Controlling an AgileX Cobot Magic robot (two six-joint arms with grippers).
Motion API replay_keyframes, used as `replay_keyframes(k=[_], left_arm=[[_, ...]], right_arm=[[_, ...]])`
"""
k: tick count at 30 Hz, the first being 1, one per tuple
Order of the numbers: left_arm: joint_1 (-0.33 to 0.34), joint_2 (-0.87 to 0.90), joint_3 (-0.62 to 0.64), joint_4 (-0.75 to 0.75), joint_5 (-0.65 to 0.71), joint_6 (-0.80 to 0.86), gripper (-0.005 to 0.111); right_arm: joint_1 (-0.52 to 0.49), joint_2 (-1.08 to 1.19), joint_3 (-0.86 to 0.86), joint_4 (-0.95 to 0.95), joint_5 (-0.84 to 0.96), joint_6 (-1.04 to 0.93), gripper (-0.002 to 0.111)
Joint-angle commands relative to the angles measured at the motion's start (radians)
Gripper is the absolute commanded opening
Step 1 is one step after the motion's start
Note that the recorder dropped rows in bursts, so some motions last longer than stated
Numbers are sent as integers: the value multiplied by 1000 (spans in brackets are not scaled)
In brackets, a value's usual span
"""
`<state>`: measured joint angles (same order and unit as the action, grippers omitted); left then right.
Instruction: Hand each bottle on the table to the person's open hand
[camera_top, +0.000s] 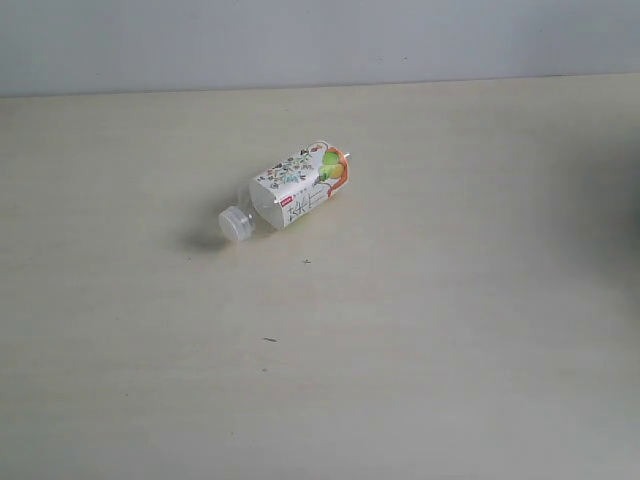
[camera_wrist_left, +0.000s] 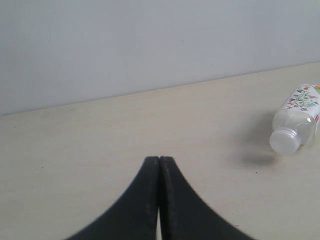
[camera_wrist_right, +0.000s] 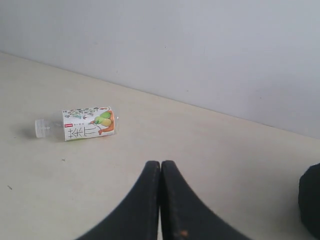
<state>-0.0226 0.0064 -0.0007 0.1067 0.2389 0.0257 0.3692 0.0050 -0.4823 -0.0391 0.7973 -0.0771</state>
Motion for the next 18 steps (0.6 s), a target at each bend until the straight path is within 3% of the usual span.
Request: replay_keyframes(k=[1,12,15,18], left_arm=[[2,-6,1,-6,-1,-2,1],[2,-6,1,-6,-1,-2,1],[2,-6,1,-6,-1,-2,1],[2,-6,1,-6,-1,-2,1]], right_arm=[[-3,-5,5,-5,-16,-2,1],[9,-5,24,-28,-80,-2,0],[13,11,27,-158,-180,43,0],[15,110,8,-358,-265,215,0]])
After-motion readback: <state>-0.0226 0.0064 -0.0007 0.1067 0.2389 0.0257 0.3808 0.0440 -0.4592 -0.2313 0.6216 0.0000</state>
